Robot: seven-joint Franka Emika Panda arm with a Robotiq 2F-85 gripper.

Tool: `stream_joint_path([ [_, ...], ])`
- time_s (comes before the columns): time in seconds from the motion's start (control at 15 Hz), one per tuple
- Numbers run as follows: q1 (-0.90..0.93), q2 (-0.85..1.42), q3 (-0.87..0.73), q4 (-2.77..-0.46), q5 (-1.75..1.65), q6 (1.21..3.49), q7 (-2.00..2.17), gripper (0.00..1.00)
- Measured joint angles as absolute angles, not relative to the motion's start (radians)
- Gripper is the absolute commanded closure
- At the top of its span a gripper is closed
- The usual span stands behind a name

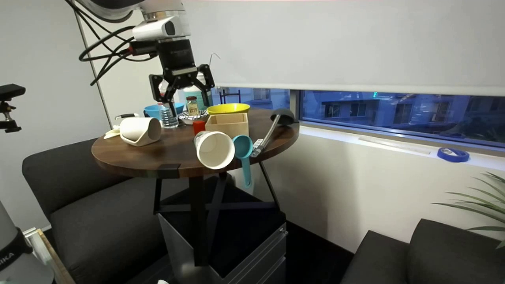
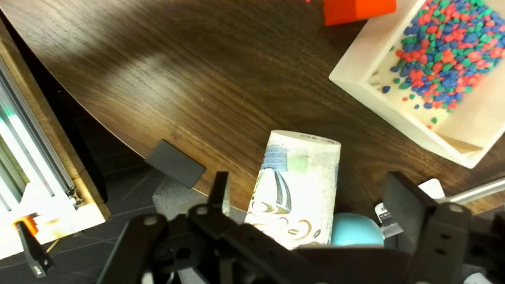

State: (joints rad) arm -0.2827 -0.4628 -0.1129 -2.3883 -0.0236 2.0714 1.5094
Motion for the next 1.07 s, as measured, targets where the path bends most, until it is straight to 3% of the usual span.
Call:
stream_joint_path([
  [1.07,-0.406,-0.424,-0.189,-2.353,-0.011,1.936,1.774,0.00],
])
